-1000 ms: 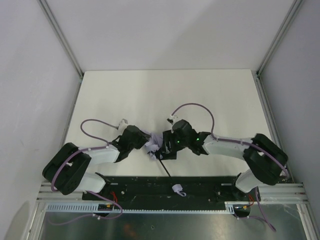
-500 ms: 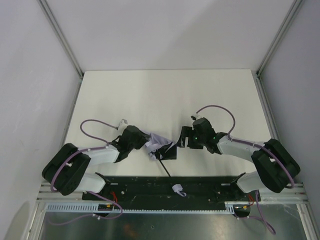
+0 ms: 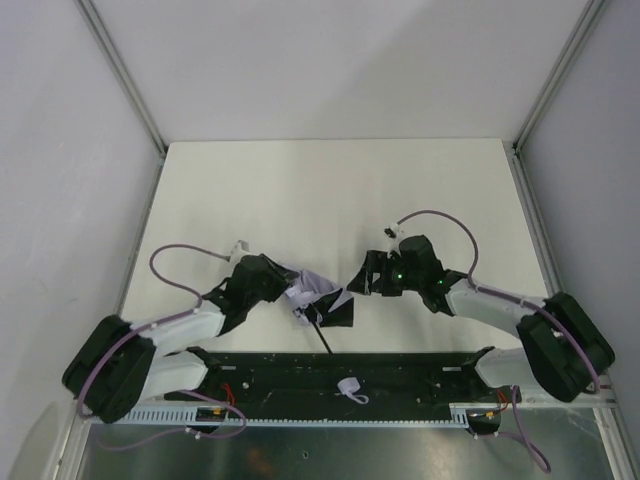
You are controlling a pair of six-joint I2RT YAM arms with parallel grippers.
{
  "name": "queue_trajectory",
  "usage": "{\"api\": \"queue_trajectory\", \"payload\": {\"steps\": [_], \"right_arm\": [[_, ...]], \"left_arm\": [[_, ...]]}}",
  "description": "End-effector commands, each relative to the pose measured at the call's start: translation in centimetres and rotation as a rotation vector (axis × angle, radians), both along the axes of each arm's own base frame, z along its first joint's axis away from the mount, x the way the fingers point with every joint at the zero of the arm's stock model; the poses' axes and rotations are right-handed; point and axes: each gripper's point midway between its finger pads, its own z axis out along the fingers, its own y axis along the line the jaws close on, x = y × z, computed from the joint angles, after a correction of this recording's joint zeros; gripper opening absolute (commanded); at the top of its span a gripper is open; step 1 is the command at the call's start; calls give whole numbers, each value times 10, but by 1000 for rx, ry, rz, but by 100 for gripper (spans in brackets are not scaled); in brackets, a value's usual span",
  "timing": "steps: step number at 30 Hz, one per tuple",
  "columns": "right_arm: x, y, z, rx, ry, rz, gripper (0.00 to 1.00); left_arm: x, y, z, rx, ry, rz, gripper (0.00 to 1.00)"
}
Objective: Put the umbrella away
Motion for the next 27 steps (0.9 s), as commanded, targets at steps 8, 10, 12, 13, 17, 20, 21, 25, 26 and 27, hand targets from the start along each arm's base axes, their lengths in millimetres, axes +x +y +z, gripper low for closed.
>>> {"api": "queue_trajectory", "payload": {"steps": [8,10,12,13,17,20,21,25,26,27], "right_arm": [[27,-28,81,357,110,-144,90],[33,-28,85,437,207,-192,89],[40,-27,87,495,276,-230,89],[44,-25,87,521,301,-247,88],[48,0,98,629,371,-238,87],[44,18,106,730,437,-258,86],[42,24,109,770,461,-269,86],[30,60,144,991,533,-234,84],[27,68,156,1066,552,-226,83],[22,75,169,1147,567,-204,81]], "left_arm": [[21,-9,193,-381,-430,-72,0],[20,-7,220,-428,-479,-83,0],[20,-6,247,-476,-520,-94,0],[20,-7,260,-497,-540,-102,0],[20,-10,302,-594,-599,-126,0],[20,-11,334,-652,-657,-138,0],[21,-11,342,-661,-674,-138,0],[22,-10,367,-692,-720,-136,0],[22,-9,371,-700,-727,-136,0],[22,-9,375,-708,-731,-136,0]]}}
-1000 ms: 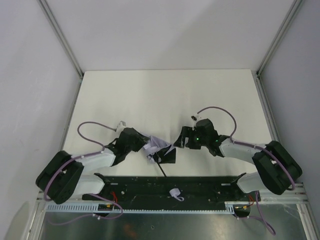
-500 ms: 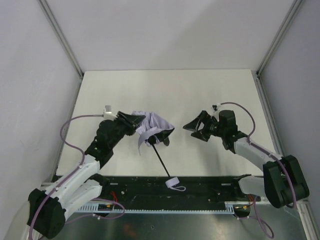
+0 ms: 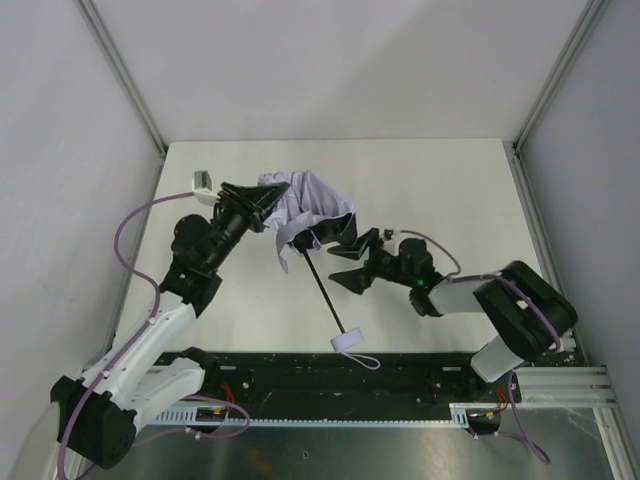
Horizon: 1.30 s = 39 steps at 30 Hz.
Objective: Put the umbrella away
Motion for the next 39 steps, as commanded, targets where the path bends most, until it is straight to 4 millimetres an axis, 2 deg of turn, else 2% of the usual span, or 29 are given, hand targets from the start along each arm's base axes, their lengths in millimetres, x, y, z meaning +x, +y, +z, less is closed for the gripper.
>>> {"api": "queue_trajectory", "payload": {"steps": [1,3,7,11,16,28,36,39], "right_arm": [[-5,25,86,442,3,-55,80],[-12,38,99,535,30,-41,79],[-19,57,111,603,34,-63,79],[-19,58,130,654,0,-115,81],[-27,68,155,710,-6,-87,81],[-54,85,183,756,-1,-47,76],[-54,91,203,779,-64,-31,70],[-54,90,210,790,-75,-30,63]], "left_arm": [[-12,4,67,-124,-146,-24,0],[-13,5,70,-142,-145,-25,0],[-16,8,75,-163,-153,-23,0],[-19,11,75,-177,-154,-15,0],[-22,13,75,-201,-148,-20,0],[-29,16,82,-259,-153,-35,0],[-38,18,85,-329,-124,-65,0],[-42,19,87,-340,-128,-76,0]]}}
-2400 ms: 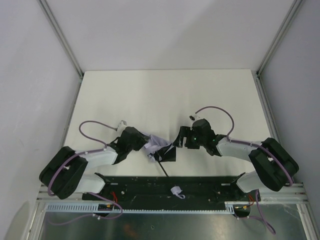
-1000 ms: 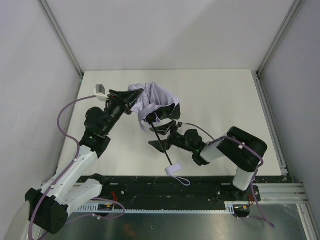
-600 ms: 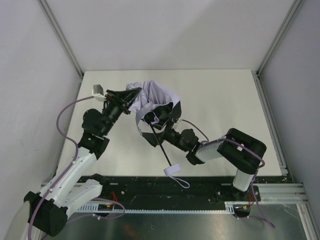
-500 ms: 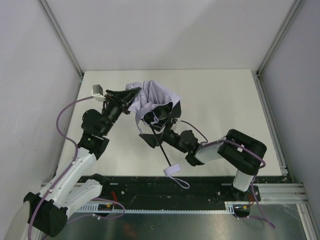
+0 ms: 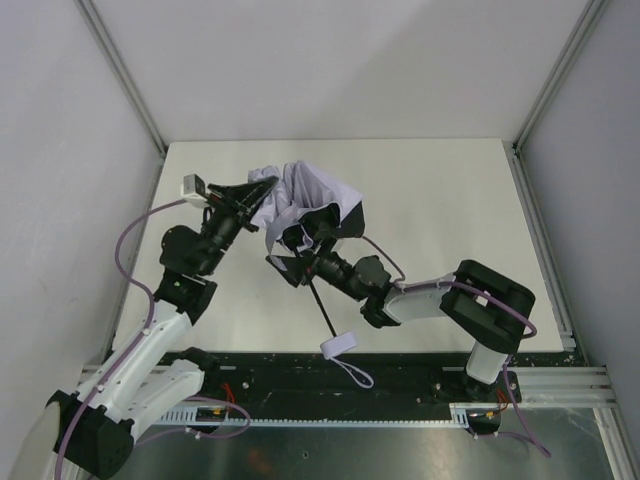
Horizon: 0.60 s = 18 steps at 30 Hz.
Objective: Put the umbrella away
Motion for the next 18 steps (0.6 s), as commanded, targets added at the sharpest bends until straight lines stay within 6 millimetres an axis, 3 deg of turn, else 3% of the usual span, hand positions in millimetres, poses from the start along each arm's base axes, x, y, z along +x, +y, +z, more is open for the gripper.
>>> {"api": "queue_trajectory", "payload": {"steps": [1,3,5,7,12,15,18], "right_arm": [[-10,-27,78,269,-47,19,60],[-10,-28,83,269,-57,17,42],[-10,-27,83,259,-66,11,16],[-12,-23,77,232,-84,23,4],[-2,-31,27,156,-59,-60,0],[15,-51,-1,81,-99,-153,0],[28,-85,-13,-3,-165,-267,0]], "left_arm": [[-21,9,38,-106,-96,-27,0],[-22,9,36,-108,-92,-25,0],[-22,10,35,-115,-88,-24,0],[-22,9,36,-117,-89,-27,0],[-28,11,45,-131,-111,-29,0],[-33,10,46,-137,-112,-52,0],[-34,10,35,-139,-74,-63,0]]}}
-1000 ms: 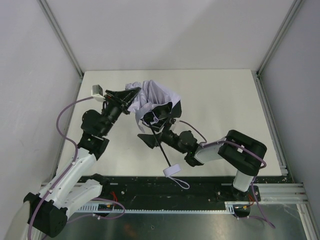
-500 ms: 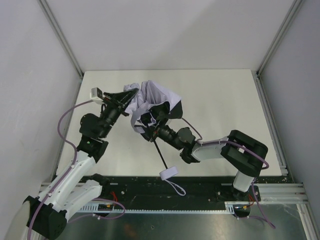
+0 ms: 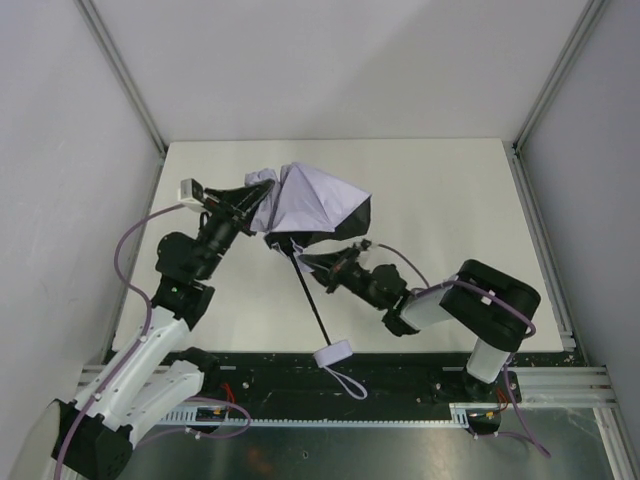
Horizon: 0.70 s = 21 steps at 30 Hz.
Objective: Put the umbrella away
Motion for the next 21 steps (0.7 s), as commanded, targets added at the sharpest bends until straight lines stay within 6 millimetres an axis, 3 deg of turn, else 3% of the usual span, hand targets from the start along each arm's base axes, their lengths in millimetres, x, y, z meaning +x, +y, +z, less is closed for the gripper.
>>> {"api": "queue_trajectory", "payload": {"steps": [1,5,14,17,21], "right_arm": [[17,-69,45,94,-244,-209,0],[21,-105,51,12,-348,-303,0],[23,-169,106,-192,-611,-467,0],[19,-176,132,-231,-724,-479,0],[5,-168,172,-238,-874,-461,0]], "left_arm": [[-22,7,21,-76,-54,-30,0],[-14,8,-1,-12,20,8,0],[1,7,-39,284,159,82,0],[1,2,-53,325,193,60,0],[4,2,-71,351,245,65,0]]}}
